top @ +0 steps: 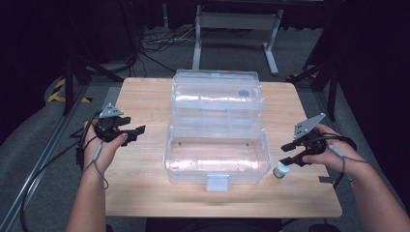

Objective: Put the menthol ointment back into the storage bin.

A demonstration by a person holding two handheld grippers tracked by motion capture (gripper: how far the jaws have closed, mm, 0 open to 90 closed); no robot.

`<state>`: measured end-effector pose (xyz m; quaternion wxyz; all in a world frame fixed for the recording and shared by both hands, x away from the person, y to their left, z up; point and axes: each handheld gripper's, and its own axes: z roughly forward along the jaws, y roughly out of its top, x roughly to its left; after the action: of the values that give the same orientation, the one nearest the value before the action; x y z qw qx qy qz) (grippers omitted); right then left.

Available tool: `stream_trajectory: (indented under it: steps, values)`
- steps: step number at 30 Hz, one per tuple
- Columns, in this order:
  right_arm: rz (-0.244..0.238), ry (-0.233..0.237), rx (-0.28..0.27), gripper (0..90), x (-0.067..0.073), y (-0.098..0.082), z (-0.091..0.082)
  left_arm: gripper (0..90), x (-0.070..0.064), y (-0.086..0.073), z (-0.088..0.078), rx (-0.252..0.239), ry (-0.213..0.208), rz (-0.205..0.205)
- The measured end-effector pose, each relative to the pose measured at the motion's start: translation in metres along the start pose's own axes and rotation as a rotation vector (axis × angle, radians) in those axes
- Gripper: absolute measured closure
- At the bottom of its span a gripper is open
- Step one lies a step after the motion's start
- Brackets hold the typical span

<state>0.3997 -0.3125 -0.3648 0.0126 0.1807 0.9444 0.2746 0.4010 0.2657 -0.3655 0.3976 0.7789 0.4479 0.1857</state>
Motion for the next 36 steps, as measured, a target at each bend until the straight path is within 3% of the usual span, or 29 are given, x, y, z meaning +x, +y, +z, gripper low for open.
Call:
stream_trajectory:
  steps: [26,36]
  values:
    - [-0.012,0.005,0.168,43.7,-0.001,-0.012,0.026,32.5,0.000,0.000,0.001,0.007,-0.008,0.000]
    - [0.007,0.015,0.197,42.1,-0.002,-0.014,0.032,32.5,-0.001,-0.001,0.001,0.010,-0.010,0.001]
